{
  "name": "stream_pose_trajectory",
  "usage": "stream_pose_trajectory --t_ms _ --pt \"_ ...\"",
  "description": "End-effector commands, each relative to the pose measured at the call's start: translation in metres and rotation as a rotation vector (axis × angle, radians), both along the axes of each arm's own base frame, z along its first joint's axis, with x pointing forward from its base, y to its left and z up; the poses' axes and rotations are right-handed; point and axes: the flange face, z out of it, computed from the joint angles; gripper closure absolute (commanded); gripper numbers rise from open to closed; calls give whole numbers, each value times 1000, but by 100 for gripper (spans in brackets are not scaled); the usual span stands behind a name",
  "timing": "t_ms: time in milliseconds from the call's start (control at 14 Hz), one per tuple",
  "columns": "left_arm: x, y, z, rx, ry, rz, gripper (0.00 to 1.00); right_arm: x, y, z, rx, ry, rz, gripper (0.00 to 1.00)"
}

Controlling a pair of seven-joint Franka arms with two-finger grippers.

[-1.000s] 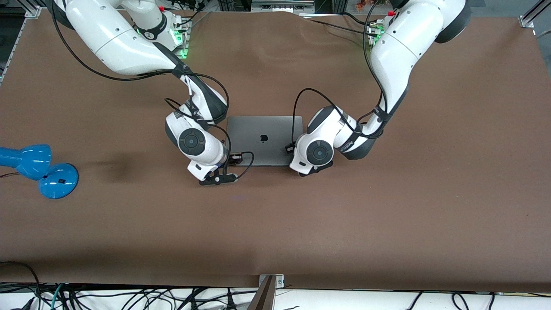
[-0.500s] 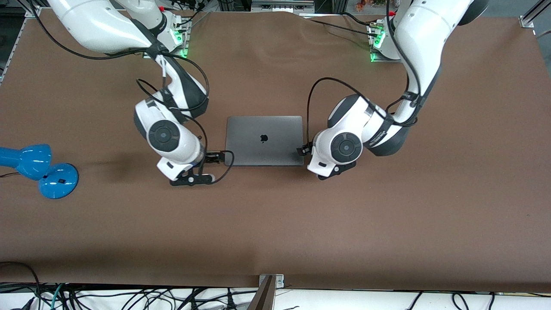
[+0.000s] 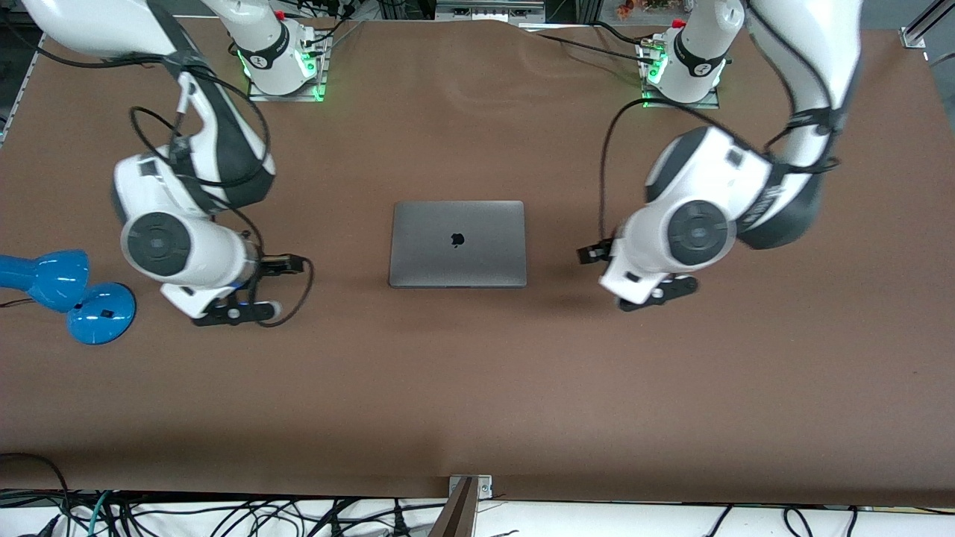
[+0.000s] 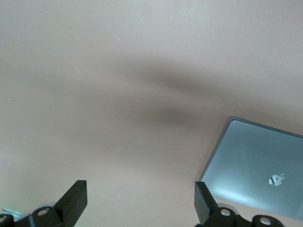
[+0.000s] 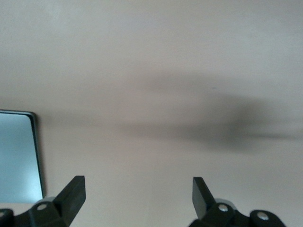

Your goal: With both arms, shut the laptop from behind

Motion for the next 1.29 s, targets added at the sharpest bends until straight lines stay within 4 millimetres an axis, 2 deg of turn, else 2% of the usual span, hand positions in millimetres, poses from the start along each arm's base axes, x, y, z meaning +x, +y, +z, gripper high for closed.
stream_pose_trajectory --t_ms 0,71,143,286,429,500,571,714,929,1000,1214 --pt "-3 64 47 -2 -45 -76 0 1 -10 30 11 -16 5 0" --pt "-8 83 63 5 -69 -115 0 -1 -10 50 3 -54 1 0" --pt "-10 112 75 14 -85 -130 0 -8 -12 71 -24 -84 -8 0" --pt "-24 147 101 21 -113 -180 0 -26 -24 98 -67 -120 -42 0" --pt "-36 165 123 27 -143 -199 0 -50 -50 126 10 -123 -139 0" --pt "-38 170 132 8 -155 -201 0 -61 -72 143 56 -139 -199 0" --pt "-40 186 140 -12 -167 -200 0 -73 -85 158 79 -154 -227 0" --pt "-41 203 149 -31 -175 -240 0 -101 -105 182 69 -167 -191 0" --pt "-45 206 158 -16 -155 -244 0 -121 -138 202 70 -126 -159 0" --pt "-44 212 160 -17 -159 -240 0 -121 -143 204 75 -133 -149 0" --pt "-46 215 165 -20 -174 -235 0 -118 -154 197 83 -123 -108 0"
